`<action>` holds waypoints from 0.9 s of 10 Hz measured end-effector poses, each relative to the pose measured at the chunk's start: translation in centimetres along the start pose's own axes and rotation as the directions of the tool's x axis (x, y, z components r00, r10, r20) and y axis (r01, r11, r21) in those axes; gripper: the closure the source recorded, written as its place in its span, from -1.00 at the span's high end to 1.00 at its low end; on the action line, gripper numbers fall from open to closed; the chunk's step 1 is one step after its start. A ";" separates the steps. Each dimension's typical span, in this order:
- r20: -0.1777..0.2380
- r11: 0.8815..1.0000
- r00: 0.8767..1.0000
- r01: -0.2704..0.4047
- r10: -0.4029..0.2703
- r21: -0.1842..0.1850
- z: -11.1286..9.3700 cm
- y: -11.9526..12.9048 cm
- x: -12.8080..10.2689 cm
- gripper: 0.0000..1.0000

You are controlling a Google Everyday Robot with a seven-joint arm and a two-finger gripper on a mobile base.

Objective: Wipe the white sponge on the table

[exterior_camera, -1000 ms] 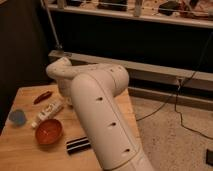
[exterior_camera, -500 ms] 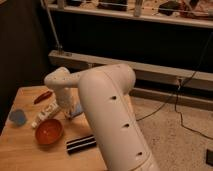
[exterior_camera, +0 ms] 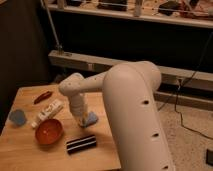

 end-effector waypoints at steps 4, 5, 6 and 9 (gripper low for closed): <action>0.048 0.993 0.992 -0.118 0.118 0.009 -0.4 -6.2 0.1 -1.00; 0.065 0.989 0.987 -0.148 0.146 0.027 -0.8 -8.6 -0.4 -1.00; 0.080 0.984 0.983 -0.170 0.166 0.056 -1.2 -10.8 -1.0 -1.00; 0.110 0.978 0.979 -0.183 0.172 0.099 -1.9 -12.8 -4.1 -1.00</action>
